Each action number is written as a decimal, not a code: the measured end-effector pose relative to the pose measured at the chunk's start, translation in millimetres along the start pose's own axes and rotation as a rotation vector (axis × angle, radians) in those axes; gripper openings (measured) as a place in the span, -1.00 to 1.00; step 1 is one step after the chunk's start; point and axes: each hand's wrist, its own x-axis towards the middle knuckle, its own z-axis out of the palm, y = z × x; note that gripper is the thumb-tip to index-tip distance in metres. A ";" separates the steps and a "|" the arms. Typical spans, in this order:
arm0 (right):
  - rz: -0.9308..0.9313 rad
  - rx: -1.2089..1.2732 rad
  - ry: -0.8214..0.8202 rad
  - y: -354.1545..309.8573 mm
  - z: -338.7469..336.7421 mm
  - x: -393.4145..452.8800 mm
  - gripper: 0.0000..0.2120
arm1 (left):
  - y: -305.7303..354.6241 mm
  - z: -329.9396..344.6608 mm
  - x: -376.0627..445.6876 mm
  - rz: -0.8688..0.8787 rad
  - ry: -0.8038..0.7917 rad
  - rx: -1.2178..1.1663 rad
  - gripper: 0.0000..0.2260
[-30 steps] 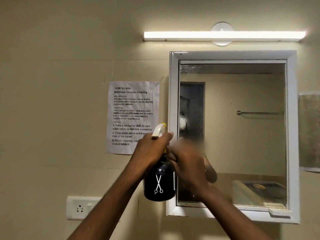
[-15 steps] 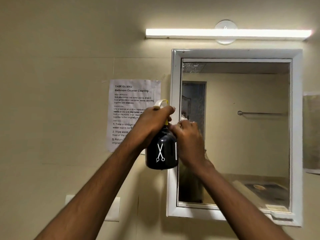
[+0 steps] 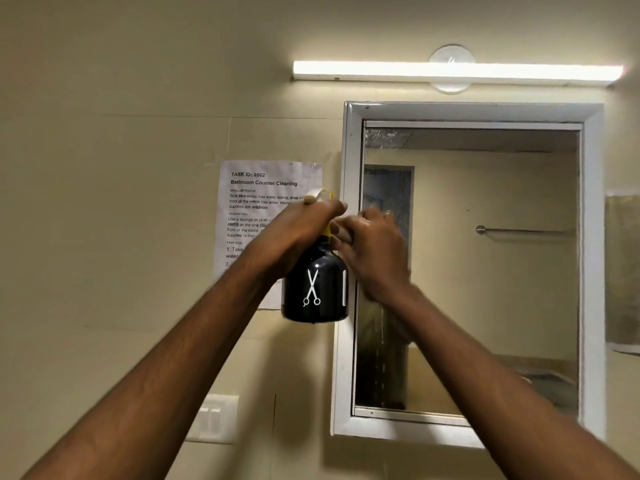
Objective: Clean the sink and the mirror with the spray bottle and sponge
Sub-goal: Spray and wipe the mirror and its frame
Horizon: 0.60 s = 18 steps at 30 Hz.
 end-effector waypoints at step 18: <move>-0.066 -0.036 0.021 4.5 16.2 -56.5 -0.67 | -0.6 5.8 20.5 -0.051 0.047 -0.017 -0.73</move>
